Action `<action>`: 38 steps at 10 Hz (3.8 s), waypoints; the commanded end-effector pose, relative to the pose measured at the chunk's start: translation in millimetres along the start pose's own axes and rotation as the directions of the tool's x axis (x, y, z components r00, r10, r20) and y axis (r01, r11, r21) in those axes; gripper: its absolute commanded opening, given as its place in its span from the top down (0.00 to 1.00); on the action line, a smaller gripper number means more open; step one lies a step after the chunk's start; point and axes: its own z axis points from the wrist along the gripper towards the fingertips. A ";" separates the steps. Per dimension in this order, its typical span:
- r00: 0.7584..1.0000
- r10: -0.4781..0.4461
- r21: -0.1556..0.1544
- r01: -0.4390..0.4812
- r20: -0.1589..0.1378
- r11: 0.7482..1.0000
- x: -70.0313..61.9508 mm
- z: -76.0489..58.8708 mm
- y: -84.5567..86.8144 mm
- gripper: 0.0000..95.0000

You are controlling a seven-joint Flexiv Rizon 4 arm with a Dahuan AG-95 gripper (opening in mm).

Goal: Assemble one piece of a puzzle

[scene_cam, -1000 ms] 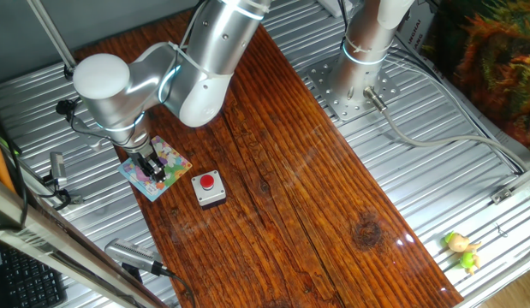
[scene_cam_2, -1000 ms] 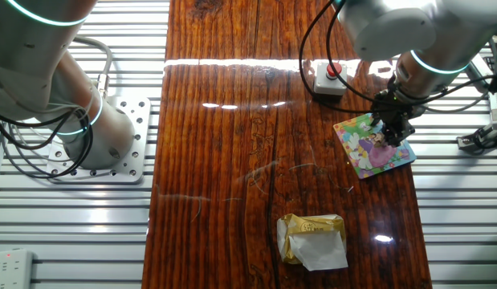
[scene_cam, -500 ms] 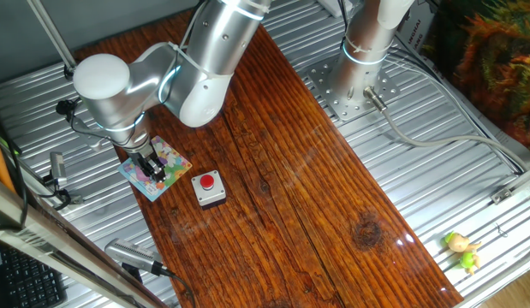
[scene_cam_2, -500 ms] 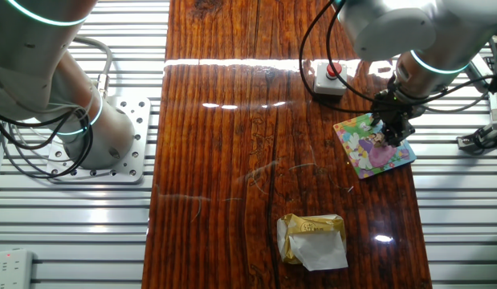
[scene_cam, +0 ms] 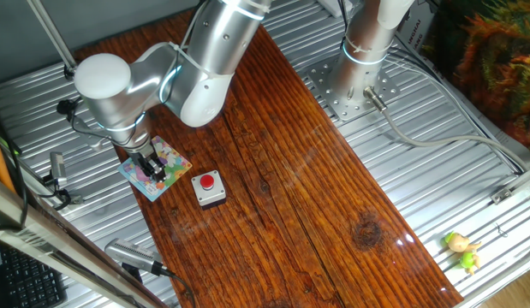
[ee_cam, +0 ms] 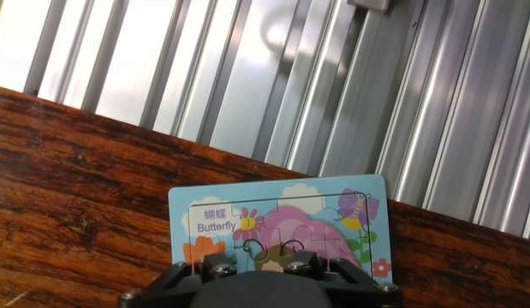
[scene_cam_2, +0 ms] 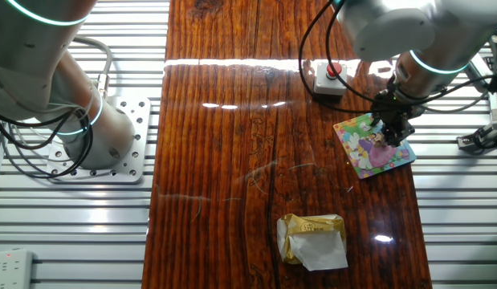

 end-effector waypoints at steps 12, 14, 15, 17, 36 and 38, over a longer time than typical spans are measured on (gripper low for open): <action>1.000 -0.011 -0.004 0.012 0.018 1.000 0.0 0.9 -0.1 0.60; 1.000 -0.008 0.001 0.008 0.011 1.000 0.0 0.9 -0.1 0.60; 1.000 0.002 -0.004 -0.002 0.015 1.000 -0.1 0.9 -0.1 0.60; 1.000 0.012 -0.010 -0.012 0.007 1.000 -0.1 0.8 -0.2 0.60; 0.999 0.034 -0.014 -0.034 -0.018 0.999 -0.7 -19.2 -4.6 0.60; 0.998 0.051 -0.015 -0.052 -0.024 0.999 -1.0 -19.8 -4.9 1.00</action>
